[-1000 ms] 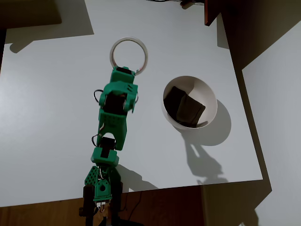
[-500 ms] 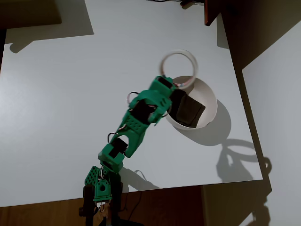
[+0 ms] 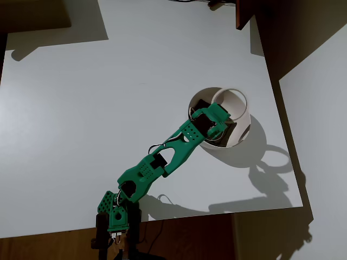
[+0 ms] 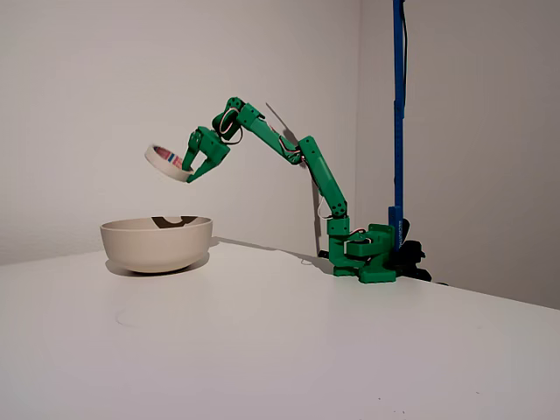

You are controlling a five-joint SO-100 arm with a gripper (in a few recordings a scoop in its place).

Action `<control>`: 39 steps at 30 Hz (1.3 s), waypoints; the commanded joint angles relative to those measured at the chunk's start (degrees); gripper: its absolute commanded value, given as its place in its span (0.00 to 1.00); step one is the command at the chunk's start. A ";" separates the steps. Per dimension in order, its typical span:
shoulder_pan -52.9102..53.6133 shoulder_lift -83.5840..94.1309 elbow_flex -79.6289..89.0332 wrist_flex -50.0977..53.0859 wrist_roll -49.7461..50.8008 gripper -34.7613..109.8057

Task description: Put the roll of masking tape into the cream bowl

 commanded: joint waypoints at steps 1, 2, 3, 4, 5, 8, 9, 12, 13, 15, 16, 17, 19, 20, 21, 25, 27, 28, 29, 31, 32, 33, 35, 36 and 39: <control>2.72 0.09 -2.81 0.09 -1.14 0.18; 3.08 -0.70 -2.81 0.53 -1.41 0.18; 3.43 -1.41 -2.81 0.97 -1.58 0.18; 3.69 -2.11 -2.81 1.67 -1.93 0.18; 3.87 -2.90 -2.81 2.29 -2.37 0.18; 4.13 -5.71 -2.81 3.52 -3.34 0.18; 4.13 -6.68 -2.81 4.04 -3.69 0.18; 4.04 -9.40 -2.81 4.92 -3.96 0.18; 3.96 -10.02 -2.81 4.83 -4.04 0.18; 3.52 -11.16 -2.81 4.31 -4.39 0.18; 3.16 -11.60 -2.81 4.04 -4.48 0.18; 2.81 -11.95 -2.81 3.69 -4.48 0.18; 1.93 -12.30 -2.81 3.16 -4.48 0.18; 1.49 -12.39 -2.81 2.81 -4.31 0.18; 1.14 -12.48 -2.81 2.55 -3.87 0.19; 0.35 -12.48 -2.81 2.11 -1.76 0.32; 0.26 -12.48 -2.81 1.49 -0.62 0.34; 0.35 -12.30 -2.81 1.14 0.09 0.34; 0.44 -12.13 -2.81 0.70 0.62 0.34; 0.62 -11.43 -2.81 -0.18 1.76 0.32; 0.70 -11.07 -2.81 -0.53 2.29 0.32; 0.70 -10.55 -2.81 -0.79 2.72 0.31; 0.70 -9.32 -2.81 -1.49 3.87 0.28; 0.53 -8.44 -2.81 -1.76 4.57 0.26; -0.53 -5.10 -2.81 -1.58 6.15 0.19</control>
